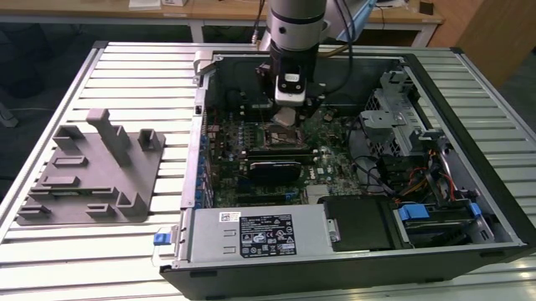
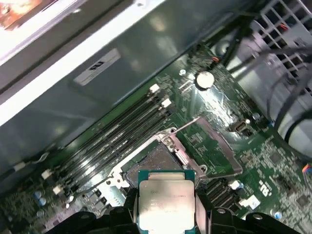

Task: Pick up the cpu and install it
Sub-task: 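Place the cpu into insertion slot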

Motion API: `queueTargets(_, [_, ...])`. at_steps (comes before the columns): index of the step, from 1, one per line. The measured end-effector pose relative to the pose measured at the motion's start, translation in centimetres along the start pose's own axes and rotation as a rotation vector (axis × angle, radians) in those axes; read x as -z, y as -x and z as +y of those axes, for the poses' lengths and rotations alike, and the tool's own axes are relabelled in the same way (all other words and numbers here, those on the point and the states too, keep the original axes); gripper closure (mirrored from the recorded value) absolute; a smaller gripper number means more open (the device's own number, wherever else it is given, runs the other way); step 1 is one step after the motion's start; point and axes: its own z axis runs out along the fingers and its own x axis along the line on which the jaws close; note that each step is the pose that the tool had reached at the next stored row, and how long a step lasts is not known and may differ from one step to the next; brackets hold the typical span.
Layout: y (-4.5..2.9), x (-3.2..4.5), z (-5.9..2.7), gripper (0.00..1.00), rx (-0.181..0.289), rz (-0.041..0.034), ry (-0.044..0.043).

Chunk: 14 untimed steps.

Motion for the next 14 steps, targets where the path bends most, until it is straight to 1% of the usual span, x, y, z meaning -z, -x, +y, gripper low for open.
queueTargets(14, [0.0,-0.26,-0.02,0.45,-0.255,-0.0151,-0.0028])
